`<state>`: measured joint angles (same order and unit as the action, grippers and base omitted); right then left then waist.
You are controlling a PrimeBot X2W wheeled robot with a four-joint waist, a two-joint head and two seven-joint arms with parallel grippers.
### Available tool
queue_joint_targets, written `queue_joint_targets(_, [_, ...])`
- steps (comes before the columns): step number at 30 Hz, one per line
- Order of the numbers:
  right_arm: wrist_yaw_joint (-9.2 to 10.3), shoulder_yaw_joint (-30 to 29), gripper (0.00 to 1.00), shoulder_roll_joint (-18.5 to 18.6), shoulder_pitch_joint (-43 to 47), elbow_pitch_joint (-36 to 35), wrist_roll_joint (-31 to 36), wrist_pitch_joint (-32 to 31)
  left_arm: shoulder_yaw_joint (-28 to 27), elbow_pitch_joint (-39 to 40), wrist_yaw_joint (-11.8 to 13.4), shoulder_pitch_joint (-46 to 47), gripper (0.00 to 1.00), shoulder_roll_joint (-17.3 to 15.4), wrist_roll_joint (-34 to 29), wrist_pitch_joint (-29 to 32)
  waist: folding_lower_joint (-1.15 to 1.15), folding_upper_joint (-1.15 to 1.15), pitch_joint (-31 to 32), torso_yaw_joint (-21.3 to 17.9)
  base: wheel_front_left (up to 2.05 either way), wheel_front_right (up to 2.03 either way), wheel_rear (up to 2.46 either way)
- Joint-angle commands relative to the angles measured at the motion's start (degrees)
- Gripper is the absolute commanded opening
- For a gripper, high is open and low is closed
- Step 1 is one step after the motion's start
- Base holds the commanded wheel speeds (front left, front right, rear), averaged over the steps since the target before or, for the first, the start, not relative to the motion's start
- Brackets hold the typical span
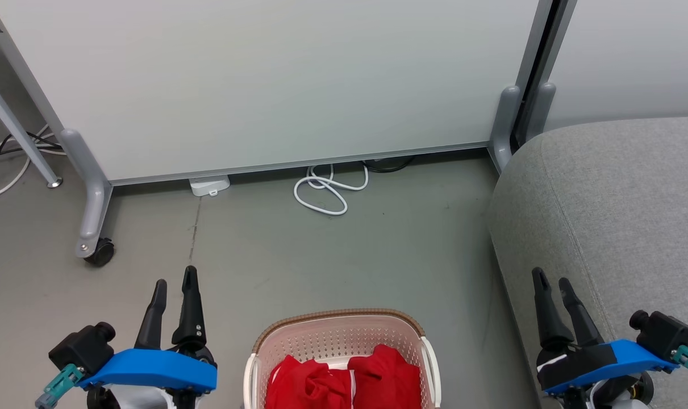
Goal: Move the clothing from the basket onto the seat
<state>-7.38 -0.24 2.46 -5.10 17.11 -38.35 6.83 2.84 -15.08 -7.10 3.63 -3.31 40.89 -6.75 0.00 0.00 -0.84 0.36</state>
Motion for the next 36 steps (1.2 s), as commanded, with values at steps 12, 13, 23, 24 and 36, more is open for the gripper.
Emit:
queue_joint_targets(12, [-0.11, 1.05, 1.0, 0.45, -1.46, 0.52, 8.33, 2.28, 1.28, 0.51, -0.52, 0.23, 1.0, -0.9, -8.29, -2.39, 0.0, 0.0, 0.11, 0.05, 0.0, 0.0, 0.0])
queue_joint_targets(13, [-0.11, 1.08, 1.0, 0.45, -1.47, 0.55, 8.92, 2.46, 1.38, 0.49, -0.52, 0.23, 1.0, -0.93, -8.82, -2.55, 0.0, 0.0, 0.1, 0.08, 0.0, 0.0, 0.0])
queue_joint_targets(23, [-0.12, 1.53, 1.0, 0.49, -1.54, 0.81, 14.32, 3.56, 2.21, 0.05, -0.55, 0.41, 1.0, -1.19, -13.76, -3.94, 0.0, 0.0, -0.2, 0.31, 0.0, 0.0, 0.0])
queue_joint_targets(24, [-0.13, 1.56, 1.0, 0.49, -1.57, 0.86, 14.73, 3.71, 2.2, 0.1, -0.55, 0.45, 1.0, -1.2, -14.29, -4.1, 0.0, 0.0, -0.21, 0.32, 0.0, 0.0, 0.0])
queue_joint_targets(36, [-0.14, 1.69, 1.0, 0.52, -2.01, 1.27, 20.52, 4.88, 2.36, -1.61, -0.53, 0.78, 1.0, -0.86, -19.1, -5.61, 0.0, 0.0, -0.59, 0.23, 0.0, 0.0, 0.0])
